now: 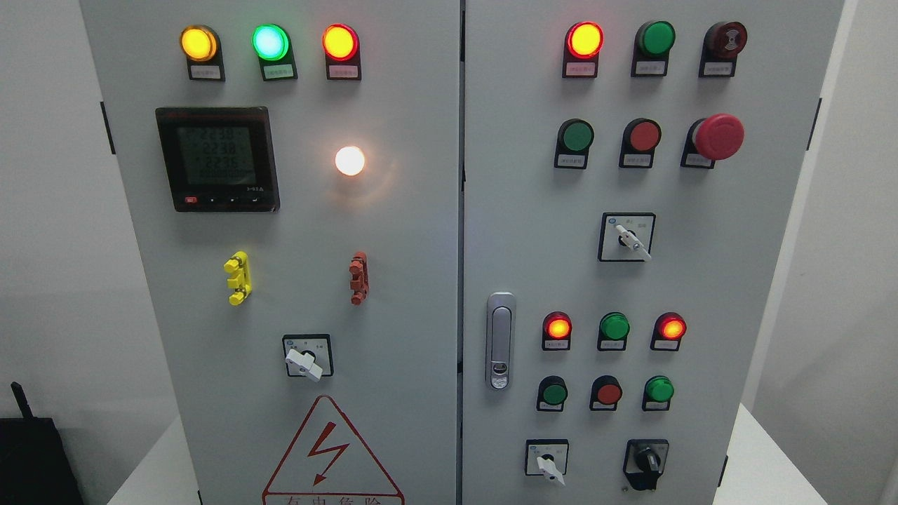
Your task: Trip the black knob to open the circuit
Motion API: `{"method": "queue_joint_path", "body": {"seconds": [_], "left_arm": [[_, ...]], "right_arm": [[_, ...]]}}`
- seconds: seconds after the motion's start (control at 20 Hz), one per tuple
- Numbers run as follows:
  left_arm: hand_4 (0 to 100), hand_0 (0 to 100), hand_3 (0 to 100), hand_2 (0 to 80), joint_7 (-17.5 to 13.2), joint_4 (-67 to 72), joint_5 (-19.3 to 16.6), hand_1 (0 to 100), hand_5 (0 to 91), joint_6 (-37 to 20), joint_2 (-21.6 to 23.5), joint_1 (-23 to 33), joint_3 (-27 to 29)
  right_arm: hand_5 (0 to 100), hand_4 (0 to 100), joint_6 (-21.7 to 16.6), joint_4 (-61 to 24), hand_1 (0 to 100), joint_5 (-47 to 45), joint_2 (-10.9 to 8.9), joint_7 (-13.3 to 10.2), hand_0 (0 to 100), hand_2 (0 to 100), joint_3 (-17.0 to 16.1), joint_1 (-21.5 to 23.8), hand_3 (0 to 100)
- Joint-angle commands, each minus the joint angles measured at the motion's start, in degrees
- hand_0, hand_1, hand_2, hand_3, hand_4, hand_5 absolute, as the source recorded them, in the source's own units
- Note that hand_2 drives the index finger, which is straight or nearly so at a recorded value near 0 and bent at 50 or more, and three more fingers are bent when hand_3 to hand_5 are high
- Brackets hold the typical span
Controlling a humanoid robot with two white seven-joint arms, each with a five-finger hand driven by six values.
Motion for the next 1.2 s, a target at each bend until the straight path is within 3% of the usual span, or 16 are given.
{"method": "queue_joint_path", "body": {"seconds": [0.0,0.75,1.15], "left_arm": [[0,12,0,0.0,-0.01,0.00,-1.32,39,0.0,-0.03,0.00,0.00,0.00],[0,12,0,0.0,-0.01,0.00,-1.32,39,0.0,-0.03,0.00,0.00,0.00],[0,12,0,0.0,-0.01,0.00,-1.32,39,0.0,-0.03,0.00,0.00,0.00]], "right_arm": [[0,0,-0.07,0.02,7,-0.17,0.60,0.08,0,0,-0.17,0.00,0],[0,0,-1.30,-2.61,6,-0.26,0.60,0.52,0,0,-0.52,0.00,0],[0,0,1.59,-12.80,6,0.09,0.69,0.61,0,0,-5.09,0.96,0]]}}
